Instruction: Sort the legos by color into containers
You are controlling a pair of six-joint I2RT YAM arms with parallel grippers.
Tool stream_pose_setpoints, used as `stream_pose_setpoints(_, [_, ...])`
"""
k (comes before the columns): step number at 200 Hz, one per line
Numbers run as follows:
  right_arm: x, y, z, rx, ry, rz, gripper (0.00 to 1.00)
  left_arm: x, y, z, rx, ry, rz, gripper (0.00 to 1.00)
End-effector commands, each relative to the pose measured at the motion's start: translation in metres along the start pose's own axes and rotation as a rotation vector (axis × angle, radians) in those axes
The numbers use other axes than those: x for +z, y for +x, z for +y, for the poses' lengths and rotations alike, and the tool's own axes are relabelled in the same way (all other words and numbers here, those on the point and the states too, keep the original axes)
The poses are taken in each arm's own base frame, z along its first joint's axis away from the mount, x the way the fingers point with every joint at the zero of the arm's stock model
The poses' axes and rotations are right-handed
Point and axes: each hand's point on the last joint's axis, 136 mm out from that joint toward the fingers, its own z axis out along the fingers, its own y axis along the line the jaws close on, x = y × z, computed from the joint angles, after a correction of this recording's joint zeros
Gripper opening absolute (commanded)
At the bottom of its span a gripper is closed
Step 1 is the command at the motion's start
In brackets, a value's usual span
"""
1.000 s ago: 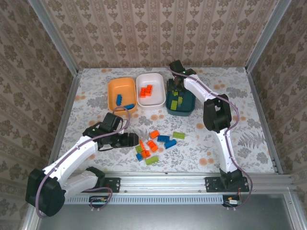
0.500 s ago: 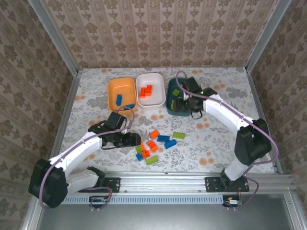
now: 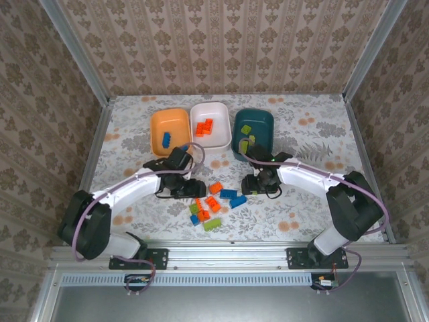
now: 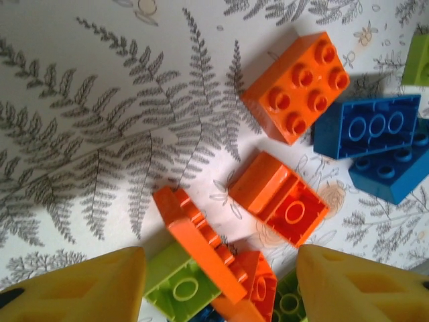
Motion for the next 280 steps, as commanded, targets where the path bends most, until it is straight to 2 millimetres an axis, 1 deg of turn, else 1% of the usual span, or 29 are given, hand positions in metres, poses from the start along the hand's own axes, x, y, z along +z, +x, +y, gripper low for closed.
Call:
stream_pose_setpoints(1, [-0.006,0.000,0.005,0.014,-0.034,-0.025,0.66,0.004,-0.003,-0.003,0.030,-0.027,0.021,0.59])
stream_pose_setpoints(23, [-0.008,-0.001,0.003,0.015,-0.026,-0.036,0.66,0.013,0.002,-0.003,0.029,-0.042,0.062,0.59])
stream_pose_setpoints(54, [-0.007,-0.001,0.003,0.015,-0.027,-0.042,0.66,0.019,0.007,-0.003,0.033,-0.064,0.089,0.58])
stream_pose_setpoints(81, [-0.003,0.001,0.003,0.021,-0.030,-0.035,0.66,0.021,0.008,-0.002,0.030,-0.068,0.090,0.58])
stream_pose_setpoints(121, [0.001,0.003,0.002,0.030,-0.035,-0.030,0.66,0.029,0.008,-0.002,0.033,-0.066,0.107,0.56])
stream_pose_setpoints(142, [-0.001,0.004,0.003,0.034,-0.040,-0.032,0.66,0.034,0.011,0.002,0.030,-0.081,0.125,0.56])
stream_pose_setpoints(163, [-0.002,0.005,0.002,0.035,-0.036,-0.035,0.67,0.037,0.015,0.004,0.029,-0.090,0.134,0.60])
stream_pose_setpoints(202, [-0.001,0.004,0.004,0.035,-0.041,-0.036,0.67,0.041,0.012,0.005,0.028,-0.096,0.136,0.61])
stream_pose_setpoints(244, [0.000,0.004,0.004,0.035,-0.035,-0.036,0.67,0.050,0.007,0.003,0.034,-0.096,0.152,0.58])
stream_pose_setpoints(255, [0.001,0.005,0.002,0.033,-0.026,-0.037,0.67,0.053,0.007,0.003,0.034,-0.097,0.158,0.56])
stream_pose_setpoints(280, [0.003,0.006,0.001,0.034,-0.023,-0.032,0.67,0.057,0.007,0.002,0.034,-0.087,0.169,0.55])
